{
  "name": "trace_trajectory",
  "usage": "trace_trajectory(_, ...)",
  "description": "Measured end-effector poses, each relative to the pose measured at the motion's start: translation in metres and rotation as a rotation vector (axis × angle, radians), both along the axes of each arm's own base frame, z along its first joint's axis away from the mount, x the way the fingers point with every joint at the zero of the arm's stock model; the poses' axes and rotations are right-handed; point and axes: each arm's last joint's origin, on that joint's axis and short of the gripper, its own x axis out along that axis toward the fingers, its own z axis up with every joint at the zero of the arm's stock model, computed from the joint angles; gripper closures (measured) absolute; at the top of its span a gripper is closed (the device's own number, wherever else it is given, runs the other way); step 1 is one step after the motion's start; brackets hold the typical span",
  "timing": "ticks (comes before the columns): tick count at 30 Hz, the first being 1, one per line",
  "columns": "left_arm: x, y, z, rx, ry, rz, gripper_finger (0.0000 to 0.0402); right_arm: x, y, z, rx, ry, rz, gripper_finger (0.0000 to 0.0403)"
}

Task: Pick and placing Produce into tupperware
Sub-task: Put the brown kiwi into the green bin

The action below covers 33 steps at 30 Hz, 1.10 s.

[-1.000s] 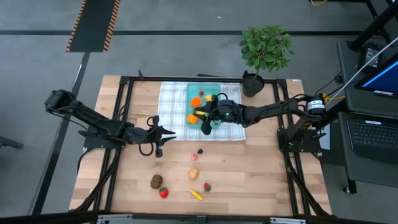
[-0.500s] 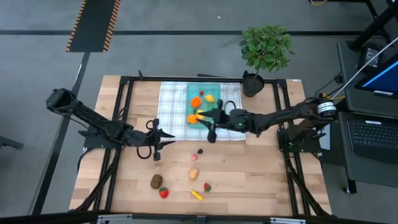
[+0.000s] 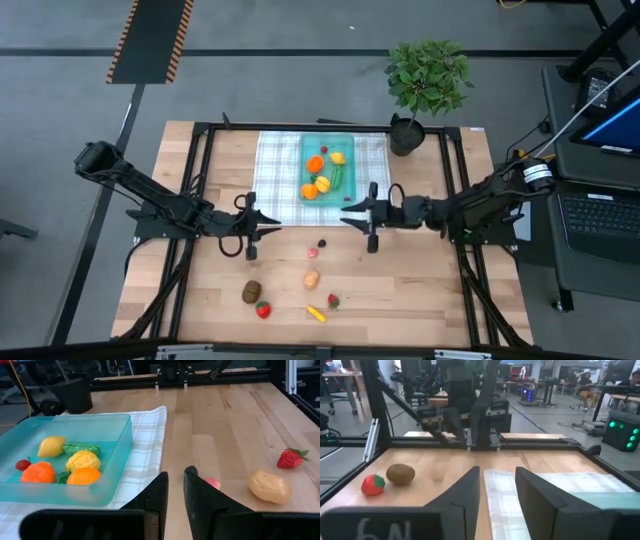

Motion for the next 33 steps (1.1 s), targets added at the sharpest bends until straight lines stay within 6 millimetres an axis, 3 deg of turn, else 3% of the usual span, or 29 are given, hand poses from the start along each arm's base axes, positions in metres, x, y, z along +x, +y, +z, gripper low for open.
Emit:
trace_trajectory(5, 0.0, 0.0, 0.0, -0.064, -0.008, 0.012, 0.0353, 0.0, 0.002, -0.002, 0.017, 0.02, 0.006, 0.0276)
trace_trajectory(8, 0.0, -0.001, 0.0, -0.097, -0.013, 0.019, 0.0335, 0.0, 0.002, -0.002, 0.016, 0.023, 0.006, 0.0276)
trace_trajectory(19, -0.002, -0.007, 0.0, -0.097, -0.012, -0.014, 0.0156, -0.001, 0.006, -0.003, 0.015, 0.032, 0.022, 0.0276)
trace_trajectory(22, -0.003, -0.008, 0.0, -0.1, -0.014, -0.015, 0.0124, -0.001, 0.007, -0.003, 0.015, 0.032, 0.024, 0.0276)
trace_trajectory(27, -0.009, -0.011, 0.007, -0.134, -0.024, -0.094, 0.011, -0.001, 0.007, -0.003, 0.017, 0.032, 0.024, 0.0276)
trace_trajectory(33, -0.022, -0.013, 0.012, -0.263, -0.023, -0.071, 0.0109, -0.001, 0.006, -0.003, 0.016, 0.032, 0.023, 0.0276)
